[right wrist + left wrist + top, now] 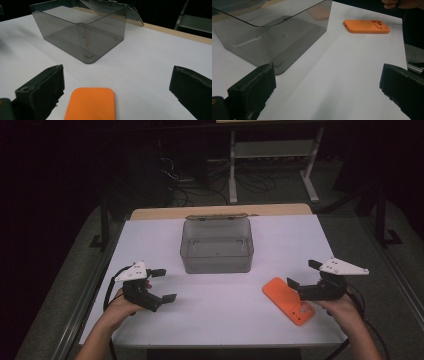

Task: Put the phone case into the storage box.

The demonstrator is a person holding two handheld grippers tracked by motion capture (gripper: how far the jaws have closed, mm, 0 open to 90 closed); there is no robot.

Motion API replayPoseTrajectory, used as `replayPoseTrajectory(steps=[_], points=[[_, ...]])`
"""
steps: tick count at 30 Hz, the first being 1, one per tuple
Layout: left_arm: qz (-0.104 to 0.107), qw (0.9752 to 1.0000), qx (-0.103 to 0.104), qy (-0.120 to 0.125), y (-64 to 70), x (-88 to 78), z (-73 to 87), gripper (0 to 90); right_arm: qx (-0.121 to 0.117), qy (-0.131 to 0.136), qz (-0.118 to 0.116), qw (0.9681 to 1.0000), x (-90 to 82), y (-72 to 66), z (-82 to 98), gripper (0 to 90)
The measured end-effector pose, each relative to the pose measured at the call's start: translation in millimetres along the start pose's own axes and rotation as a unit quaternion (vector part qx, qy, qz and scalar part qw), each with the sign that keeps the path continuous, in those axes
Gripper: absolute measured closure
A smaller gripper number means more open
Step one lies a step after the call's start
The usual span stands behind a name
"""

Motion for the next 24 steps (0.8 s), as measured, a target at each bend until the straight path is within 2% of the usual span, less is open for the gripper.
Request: replayPoseTrajectory(steps=[24], points=[[-0.001,1.0000,-0.002,0.000,0.5,1.1,0.2,0.3,0.004,-0.015,-0.002,0.9999,-5.2,-6.6,-5.2,0.0]])
Point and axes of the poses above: each handheld gripper's, and its own axes: x roughly forward along the jaws, z roughly out of its underside, y roughly to its right, the point moved 1 cm from there along x, roughly forward along the jaws, and after that the axes turned 6 degrees about y, right-handed, at the moved point
